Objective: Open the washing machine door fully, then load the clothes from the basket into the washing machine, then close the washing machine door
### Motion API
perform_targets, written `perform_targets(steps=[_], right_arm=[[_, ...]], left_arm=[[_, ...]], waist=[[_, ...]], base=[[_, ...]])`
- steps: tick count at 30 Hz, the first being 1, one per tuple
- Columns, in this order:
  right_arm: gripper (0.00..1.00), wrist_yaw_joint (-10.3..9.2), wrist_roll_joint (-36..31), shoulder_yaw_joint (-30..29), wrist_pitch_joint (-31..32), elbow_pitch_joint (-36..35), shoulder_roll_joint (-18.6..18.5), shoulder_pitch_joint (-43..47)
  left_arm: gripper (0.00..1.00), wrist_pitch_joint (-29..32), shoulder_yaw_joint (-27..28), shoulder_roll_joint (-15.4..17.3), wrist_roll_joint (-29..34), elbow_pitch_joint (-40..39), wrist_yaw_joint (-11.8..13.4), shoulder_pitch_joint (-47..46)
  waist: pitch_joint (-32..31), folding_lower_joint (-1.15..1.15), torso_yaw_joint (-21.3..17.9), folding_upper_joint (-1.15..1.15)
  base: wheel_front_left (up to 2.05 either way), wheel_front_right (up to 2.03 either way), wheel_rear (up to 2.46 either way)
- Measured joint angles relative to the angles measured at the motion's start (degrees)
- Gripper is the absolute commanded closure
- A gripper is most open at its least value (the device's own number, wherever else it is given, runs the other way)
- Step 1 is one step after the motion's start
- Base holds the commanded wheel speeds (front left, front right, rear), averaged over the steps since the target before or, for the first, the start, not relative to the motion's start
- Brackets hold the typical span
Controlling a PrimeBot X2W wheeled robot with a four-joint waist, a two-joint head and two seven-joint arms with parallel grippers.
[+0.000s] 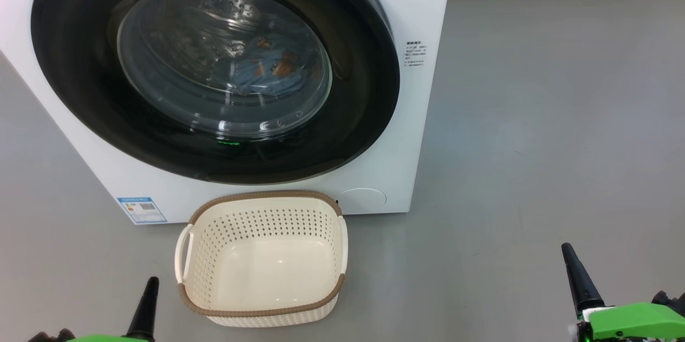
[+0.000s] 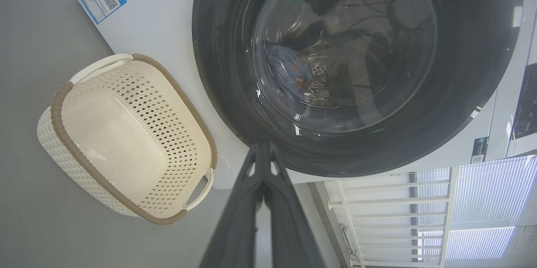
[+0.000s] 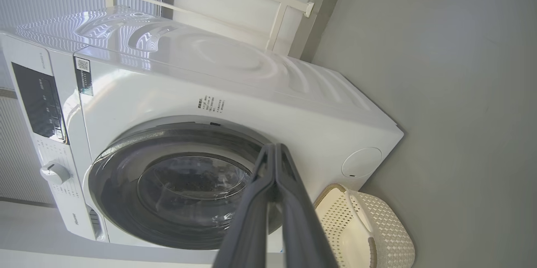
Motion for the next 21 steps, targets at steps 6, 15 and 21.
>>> perform_targets(steps=[6, 15, 21], right_arm=[[1.00, 0.00, 3.52, -0.71, 1.02, -0.30, 0.64, -0.02], [1.00, -0.05, 8.23, -1.08, 2.74, -0.81, 1.24, -0.07], [1.00, -0.05, 11.03, -1.52, 3.53, -1.04, 1.54, -0.55]], left_arm=[[1.00, 1.11, 0.30, 0.00, -4.22, 0.00, 0.00, -0.23], [1.00, 2.52, 0.49, -0.01, -10.17, -0.04, 0.00, -1.09], [1.00, 3.57, 0.66, -0.02, -13.95, -0.04, 0.00, -1.32]], waist=[[-0.09, 0.00, 0.09, 0.00], [-0.20, 0.00, 0.20, 0.00], [-0.28, 0.00, 0.27, 0.00]], base=[[0.00, 0.00, 0.00], [0.00, 0.00, 0.00], [0.00, 0.00, 0.00]])
